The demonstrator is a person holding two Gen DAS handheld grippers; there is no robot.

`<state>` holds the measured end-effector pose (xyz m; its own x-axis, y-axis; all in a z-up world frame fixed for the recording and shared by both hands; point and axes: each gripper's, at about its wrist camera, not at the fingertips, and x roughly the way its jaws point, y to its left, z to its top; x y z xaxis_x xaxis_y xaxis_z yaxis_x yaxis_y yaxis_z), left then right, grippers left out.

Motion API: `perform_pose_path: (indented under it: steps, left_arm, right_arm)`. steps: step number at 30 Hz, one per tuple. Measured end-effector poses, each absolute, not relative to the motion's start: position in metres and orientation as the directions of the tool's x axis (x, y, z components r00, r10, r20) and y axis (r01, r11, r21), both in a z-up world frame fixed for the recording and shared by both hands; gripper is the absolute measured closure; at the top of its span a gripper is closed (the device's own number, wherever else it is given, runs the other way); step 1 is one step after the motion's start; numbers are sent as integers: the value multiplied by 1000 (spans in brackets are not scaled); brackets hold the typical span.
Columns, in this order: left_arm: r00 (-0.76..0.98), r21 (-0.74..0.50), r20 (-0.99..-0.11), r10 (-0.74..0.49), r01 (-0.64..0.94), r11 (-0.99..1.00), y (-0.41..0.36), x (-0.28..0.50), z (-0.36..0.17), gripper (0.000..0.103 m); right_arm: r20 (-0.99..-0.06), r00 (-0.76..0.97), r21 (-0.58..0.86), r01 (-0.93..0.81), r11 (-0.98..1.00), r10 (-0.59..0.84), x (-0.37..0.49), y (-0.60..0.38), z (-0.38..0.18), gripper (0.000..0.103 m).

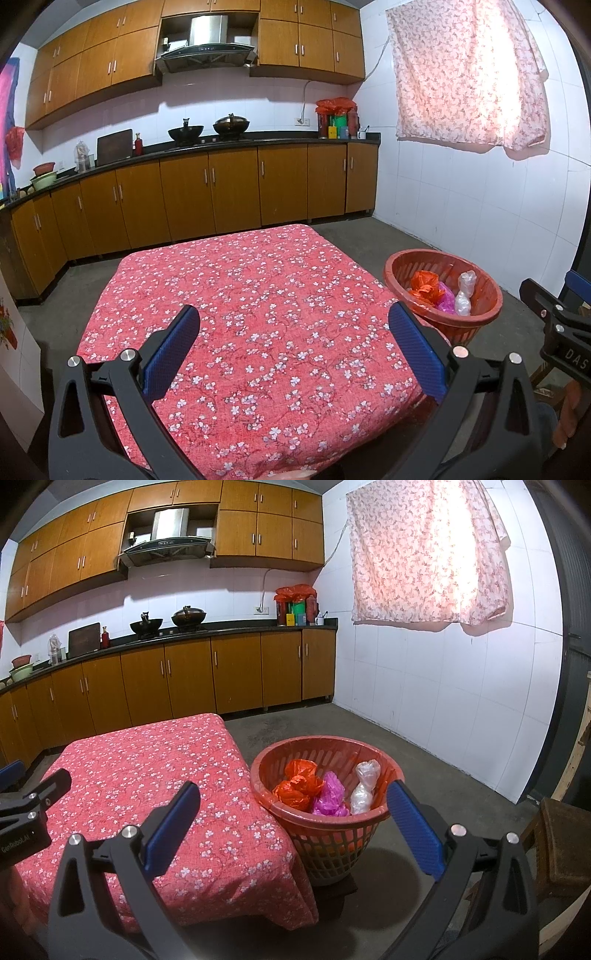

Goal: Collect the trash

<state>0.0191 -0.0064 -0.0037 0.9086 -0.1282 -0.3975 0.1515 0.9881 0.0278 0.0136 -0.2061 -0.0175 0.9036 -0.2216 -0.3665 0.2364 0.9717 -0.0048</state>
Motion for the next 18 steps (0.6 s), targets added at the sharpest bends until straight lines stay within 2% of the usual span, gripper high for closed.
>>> perform_pose_path:
  steps: [18]
  left_arm:
    - [908, 27, -400, -128, 152, 988, -6, 19, -3, 2]
  right_arm:
    - [-368, 903, -2, 236, 972, -221, 14, -206, -18, 4]
